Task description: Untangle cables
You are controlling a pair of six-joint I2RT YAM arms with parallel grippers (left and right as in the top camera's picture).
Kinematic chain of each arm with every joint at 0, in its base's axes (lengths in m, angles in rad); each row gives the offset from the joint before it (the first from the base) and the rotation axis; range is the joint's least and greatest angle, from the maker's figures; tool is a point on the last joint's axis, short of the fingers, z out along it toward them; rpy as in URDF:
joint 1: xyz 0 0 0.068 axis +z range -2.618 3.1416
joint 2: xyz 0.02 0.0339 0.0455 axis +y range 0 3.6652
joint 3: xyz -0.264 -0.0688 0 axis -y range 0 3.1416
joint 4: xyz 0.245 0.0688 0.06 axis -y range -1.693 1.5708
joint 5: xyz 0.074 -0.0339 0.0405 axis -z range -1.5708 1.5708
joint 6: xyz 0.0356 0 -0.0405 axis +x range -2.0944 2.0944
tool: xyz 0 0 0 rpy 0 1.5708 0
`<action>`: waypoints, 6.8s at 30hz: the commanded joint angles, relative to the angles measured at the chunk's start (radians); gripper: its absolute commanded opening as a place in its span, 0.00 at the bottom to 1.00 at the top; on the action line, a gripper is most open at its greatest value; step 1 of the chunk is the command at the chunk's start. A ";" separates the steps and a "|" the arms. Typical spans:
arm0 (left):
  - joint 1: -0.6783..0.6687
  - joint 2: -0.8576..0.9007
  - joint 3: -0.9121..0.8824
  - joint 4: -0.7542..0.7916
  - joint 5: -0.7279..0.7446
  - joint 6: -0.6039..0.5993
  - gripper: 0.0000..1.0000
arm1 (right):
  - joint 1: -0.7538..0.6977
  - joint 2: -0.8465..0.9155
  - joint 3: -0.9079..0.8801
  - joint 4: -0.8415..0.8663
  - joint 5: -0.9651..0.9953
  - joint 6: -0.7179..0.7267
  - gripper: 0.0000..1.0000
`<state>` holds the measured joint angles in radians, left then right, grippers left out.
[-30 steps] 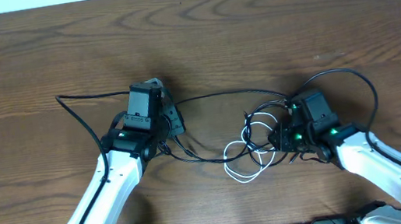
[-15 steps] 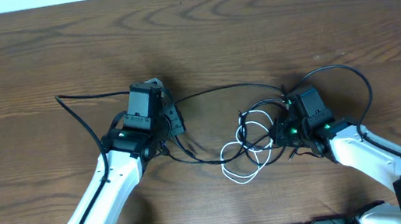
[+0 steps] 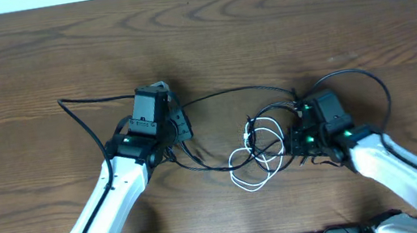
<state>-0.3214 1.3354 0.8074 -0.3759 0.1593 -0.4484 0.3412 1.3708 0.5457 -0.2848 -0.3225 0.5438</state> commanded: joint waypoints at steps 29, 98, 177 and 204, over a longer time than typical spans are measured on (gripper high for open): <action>0.006 0.006 -0.005 -0.005 0.009 -0.009 0.08 | -0.025 0.098 -0.012 0.242 -0.054 -0.096 0.36; 0.006 0.006 -0.005 -0.013 0.006 -0.008 0.91 | -0.256 -0.555 0.048 -0.641 0.379 -0.098 0.01; 0.006 0.006 -0.005 -0.013 0.006 -0.008 0.91 | -0.254 -0.415 0.081 -0.215 -0.102 -0.239 0.02; 0.006 0.006 -0.005 -0.013 0.006 -0.008 0.91 | -0.254 -0.447 0.275 -0.641 -0.009 -0.201 0.35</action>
<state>-0.3206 1.3354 0.8074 -0.3866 0.1593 -0.4557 0.0864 0.9089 0.8188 -0.8906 -0.3096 0.3222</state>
